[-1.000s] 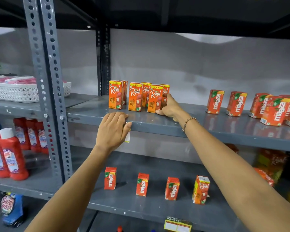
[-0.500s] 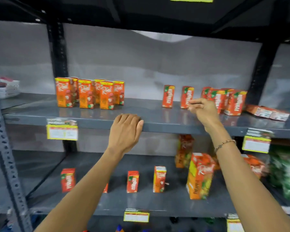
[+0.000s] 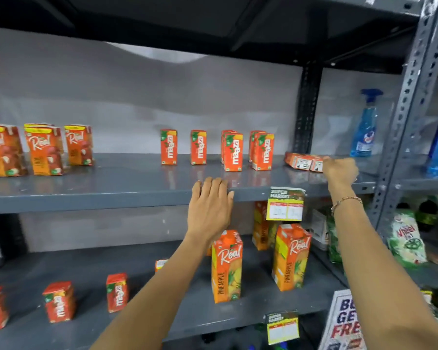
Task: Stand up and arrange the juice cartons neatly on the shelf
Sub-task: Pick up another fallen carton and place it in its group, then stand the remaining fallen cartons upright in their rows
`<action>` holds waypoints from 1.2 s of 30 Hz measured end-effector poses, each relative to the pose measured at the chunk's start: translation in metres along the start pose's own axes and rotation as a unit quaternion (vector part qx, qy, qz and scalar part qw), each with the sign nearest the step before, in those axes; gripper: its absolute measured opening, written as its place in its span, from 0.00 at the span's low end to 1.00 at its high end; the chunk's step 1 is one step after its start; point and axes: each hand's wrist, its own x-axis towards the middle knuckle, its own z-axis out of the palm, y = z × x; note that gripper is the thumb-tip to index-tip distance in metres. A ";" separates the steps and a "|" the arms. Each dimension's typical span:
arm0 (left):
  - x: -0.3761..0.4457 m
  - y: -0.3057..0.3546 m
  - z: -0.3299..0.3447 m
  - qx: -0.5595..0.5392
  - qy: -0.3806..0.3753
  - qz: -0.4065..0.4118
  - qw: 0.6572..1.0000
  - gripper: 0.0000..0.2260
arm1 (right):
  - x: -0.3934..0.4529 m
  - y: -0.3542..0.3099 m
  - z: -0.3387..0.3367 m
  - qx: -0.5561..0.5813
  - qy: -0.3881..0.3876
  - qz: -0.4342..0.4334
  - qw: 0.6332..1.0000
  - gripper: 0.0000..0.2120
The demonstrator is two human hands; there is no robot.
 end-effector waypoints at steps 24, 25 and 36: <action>0.005 0.020 0.025 0.036 0.089 0.019 0.995 0.15 | 0.043 -0.002 0.002 -0.149 -0.172 -0.055 0.972 0.26; 0.005 0.019 0.024 0.038 0.086 0.021 0.995 0.15 | 0.042 -0.003 0.003 -0.149 -0.168 -0.052 0.973 0.26; 0.004 0.021 0.022 0.031 0.065 0.010 0.997 0.16 | 0.021 -0.008 0.013 -0.139 -0.091 -0.046 0.985 0.17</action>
